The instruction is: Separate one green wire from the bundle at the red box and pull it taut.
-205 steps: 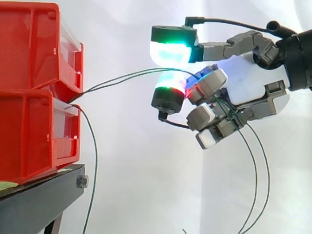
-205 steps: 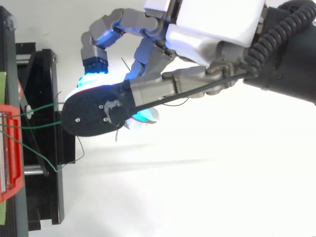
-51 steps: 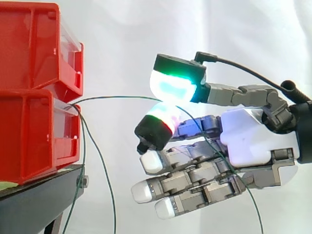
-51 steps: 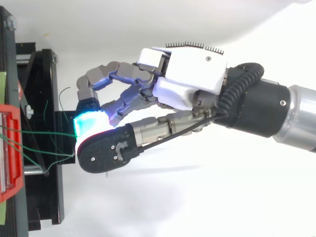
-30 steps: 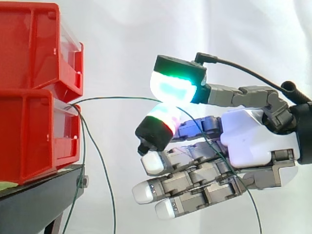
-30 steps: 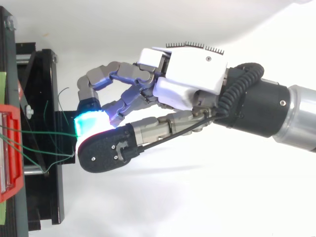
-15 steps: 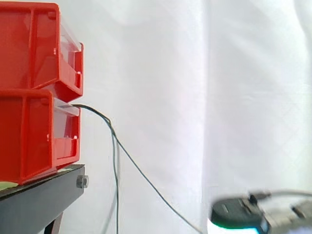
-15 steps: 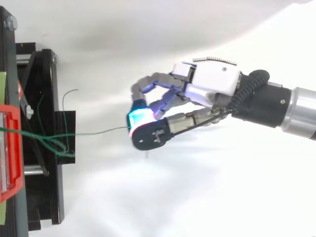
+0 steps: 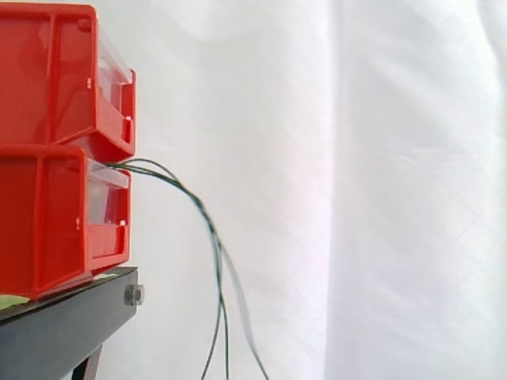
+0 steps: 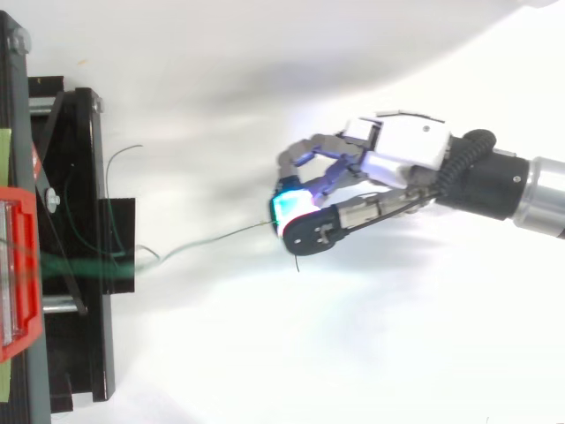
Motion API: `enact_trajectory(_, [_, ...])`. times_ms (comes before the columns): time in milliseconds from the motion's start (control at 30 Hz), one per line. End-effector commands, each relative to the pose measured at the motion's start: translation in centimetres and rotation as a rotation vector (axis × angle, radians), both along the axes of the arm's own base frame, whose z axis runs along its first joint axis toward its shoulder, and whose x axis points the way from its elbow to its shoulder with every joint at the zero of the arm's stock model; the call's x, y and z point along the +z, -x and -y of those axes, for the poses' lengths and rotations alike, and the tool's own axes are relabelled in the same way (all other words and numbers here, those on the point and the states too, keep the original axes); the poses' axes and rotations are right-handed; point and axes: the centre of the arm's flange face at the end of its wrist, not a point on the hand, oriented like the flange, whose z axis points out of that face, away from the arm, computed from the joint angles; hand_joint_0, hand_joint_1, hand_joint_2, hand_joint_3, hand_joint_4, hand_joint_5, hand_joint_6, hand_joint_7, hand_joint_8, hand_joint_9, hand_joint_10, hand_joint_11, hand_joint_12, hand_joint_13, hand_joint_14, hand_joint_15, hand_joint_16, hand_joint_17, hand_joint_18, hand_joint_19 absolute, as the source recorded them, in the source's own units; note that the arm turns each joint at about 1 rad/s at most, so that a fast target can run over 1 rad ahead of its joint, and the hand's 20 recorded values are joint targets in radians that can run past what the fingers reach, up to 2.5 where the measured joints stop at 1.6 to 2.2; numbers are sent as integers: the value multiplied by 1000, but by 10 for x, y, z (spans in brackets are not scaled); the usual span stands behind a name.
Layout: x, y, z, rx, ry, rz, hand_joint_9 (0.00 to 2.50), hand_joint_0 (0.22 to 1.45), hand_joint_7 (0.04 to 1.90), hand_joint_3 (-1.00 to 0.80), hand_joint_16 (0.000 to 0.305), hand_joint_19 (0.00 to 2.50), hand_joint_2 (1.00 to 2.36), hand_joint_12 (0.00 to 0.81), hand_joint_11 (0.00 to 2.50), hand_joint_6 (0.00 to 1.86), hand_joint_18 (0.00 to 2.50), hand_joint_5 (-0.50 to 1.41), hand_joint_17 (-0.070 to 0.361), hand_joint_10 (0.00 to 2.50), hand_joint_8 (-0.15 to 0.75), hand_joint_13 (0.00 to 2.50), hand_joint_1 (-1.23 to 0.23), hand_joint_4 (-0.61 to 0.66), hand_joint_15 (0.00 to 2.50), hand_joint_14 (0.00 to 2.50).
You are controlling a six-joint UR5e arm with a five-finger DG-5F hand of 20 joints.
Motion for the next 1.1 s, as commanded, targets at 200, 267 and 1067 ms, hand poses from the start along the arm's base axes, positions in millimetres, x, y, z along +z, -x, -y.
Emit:
enact_trajectory(200, [57,-53,-10,-2,-35,183,1064,599,1411,9,54,281,1002,410,415,849,477,-87,121,12,315,706,-869,55,309,11])
enact_trajectory(267, [56,-52,-10,0,-35,182,1065,599,1404,8,54,284,1003,410,411,850,477,-87,121,14,318,709,-868,53,310,11])
enact_trajectory(1067, [57,-53,-10,-2,-35,182,1074,600,1405,14,53,301,1002,409,427,850,483,-87,119,15,318,715,-869,54,328,12])
